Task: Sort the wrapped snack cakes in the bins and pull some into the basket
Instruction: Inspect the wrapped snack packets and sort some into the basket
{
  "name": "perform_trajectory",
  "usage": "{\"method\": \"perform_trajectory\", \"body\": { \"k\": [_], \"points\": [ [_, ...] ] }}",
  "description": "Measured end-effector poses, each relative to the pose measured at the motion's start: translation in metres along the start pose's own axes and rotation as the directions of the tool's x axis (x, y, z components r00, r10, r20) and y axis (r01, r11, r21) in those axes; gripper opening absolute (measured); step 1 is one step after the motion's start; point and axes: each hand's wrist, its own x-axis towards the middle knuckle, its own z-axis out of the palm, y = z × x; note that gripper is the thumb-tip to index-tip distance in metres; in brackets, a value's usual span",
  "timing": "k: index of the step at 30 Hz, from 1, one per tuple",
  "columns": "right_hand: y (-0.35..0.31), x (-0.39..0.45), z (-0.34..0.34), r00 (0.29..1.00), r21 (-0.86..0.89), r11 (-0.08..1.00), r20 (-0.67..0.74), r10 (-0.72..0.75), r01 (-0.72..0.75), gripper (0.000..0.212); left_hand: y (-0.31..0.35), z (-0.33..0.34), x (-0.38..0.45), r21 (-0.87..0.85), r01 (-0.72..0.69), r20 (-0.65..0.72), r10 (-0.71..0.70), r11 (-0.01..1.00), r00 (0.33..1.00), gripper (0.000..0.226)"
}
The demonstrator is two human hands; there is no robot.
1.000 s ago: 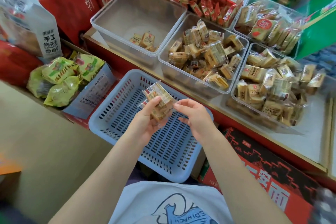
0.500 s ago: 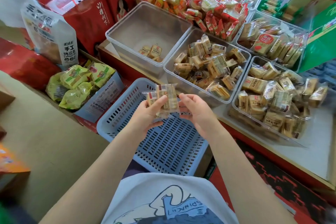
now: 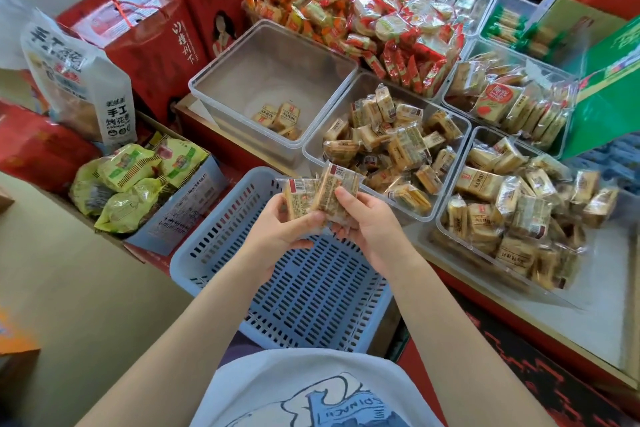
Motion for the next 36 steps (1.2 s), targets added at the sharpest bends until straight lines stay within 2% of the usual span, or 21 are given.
{"method": "perform_trajectory", "body": {
  "k": [8,12,17,21,24,28,32,34,36],
  "points": [
    [-0.010,0.016,-0.010,1.000,0.034,0.999,0.021,-0.015,0.014,0.030,0.013,0.003,0.022,0.003,0.026,0.014,-0.026,1.000,1.000,0.065],
    [-0.011,0.038,-0.017,0.998,0.050,0.998,-0.054,-0.022,0.024,0.033,0.022,-0.009,0.045,-0.025,0.062,0.017,-0.062,0.998,0.998,0.053],
    [-0.040,0.082,-0.008,0.992,-0.033,0.998,-0.113,-0.049,0.046,0.019,0.051,-0.039,0.085,0.042,-0.014,-0.154,0.021,0.999,0.988,0.045],
    [-0.068,0.138,0.019,0.991,-0.040,0.999,-0.131,-0.013,0.008,0.015,0.076,-0.063,0.137,0.211,-0.088,-0.329,0.155,0.974,0.932,0.057],
    [-0.079,0.179,0.036,0.990,-0.060,0.998,-0.138,0.023,-0.031,0.016,0.087,-0.073,0.168,0.284,-0.094,-0.374,0.201,0.954,0.905,0.053],
    [-0.075,0.215,0.046,0.983,-0.068,0.994,-0.166,0.073,-0.085,0.031,0.083,-0.077,0.189,0.386,-0.087,-0.362,0.237,0.918,0.902,0.034],
    [-0.073,0.212,0.038,0.982,-0.123,0.988,-0.170,0.076,-0.098,0.023,0.075,-0.076,0.193,0.452,-0.110,-0.340,0.284,0.885,0.897,0.025],
    [-0.072,0.199,0.024,0.983,-0.136,0.987,-0.176,0.059,-0.084,0.017,0.071,-0.068,0.189,0.538,-0.177,-0.310,0.389,0.824,0.868,0.020],
    [-0.071,0.181,0.007,0.974,-0.135,0.988,-0.221,0.046,-0.077,0.014,0.062,-0.052,0.185,0.655,-0.276,-0.192,0.509,0.703,0.839,0.017]
  ]
}}
